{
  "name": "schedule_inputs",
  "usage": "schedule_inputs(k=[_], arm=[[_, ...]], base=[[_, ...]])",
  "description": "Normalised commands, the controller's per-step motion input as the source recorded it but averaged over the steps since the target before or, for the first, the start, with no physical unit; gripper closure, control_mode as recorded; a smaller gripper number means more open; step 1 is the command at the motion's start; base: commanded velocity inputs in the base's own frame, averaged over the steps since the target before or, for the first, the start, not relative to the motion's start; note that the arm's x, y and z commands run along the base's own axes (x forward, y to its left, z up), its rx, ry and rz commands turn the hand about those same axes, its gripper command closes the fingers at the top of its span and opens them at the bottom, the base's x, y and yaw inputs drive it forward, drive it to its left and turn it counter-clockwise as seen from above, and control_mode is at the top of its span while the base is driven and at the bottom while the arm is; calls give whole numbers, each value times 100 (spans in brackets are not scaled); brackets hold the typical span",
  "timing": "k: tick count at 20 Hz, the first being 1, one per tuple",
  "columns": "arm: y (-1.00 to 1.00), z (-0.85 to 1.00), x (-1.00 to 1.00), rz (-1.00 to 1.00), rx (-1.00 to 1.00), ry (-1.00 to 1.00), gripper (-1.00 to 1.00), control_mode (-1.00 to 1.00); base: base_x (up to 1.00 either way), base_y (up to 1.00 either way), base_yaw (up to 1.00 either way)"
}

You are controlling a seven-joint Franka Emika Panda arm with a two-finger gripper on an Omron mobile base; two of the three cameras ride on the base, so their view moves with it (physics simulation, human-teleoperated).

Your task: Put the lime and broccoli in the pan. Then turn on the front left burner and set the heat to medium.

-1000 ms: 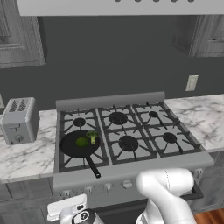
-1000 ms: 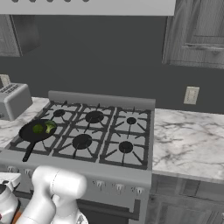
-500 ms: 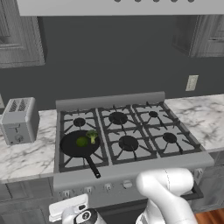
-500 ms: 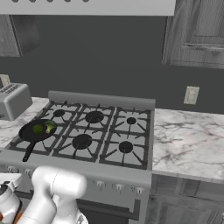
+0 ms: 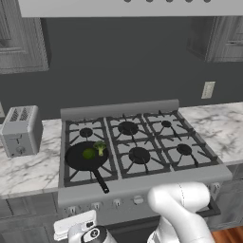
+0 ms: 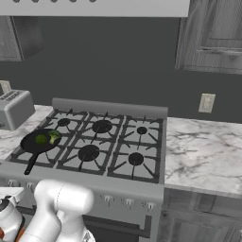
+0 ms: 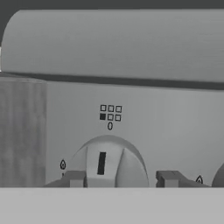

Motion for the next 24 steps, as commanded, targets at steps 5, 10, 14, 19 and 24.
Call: schedule_inputs(k=[5,10,14,19,24], arm=[[13,-2,2,0,0,-3,100,-100],[6,-6,3,0,-3,-10,100,-100],[0,-4,6,-1,-11,-6,100,-100],[0,0,16,0,-16,0,100,-100],[0,0,15,0,-19,0,100,-100]], base=[[0,0,0],[0,0,0],[0,0,0],[0,0,0],[0,0,0]])
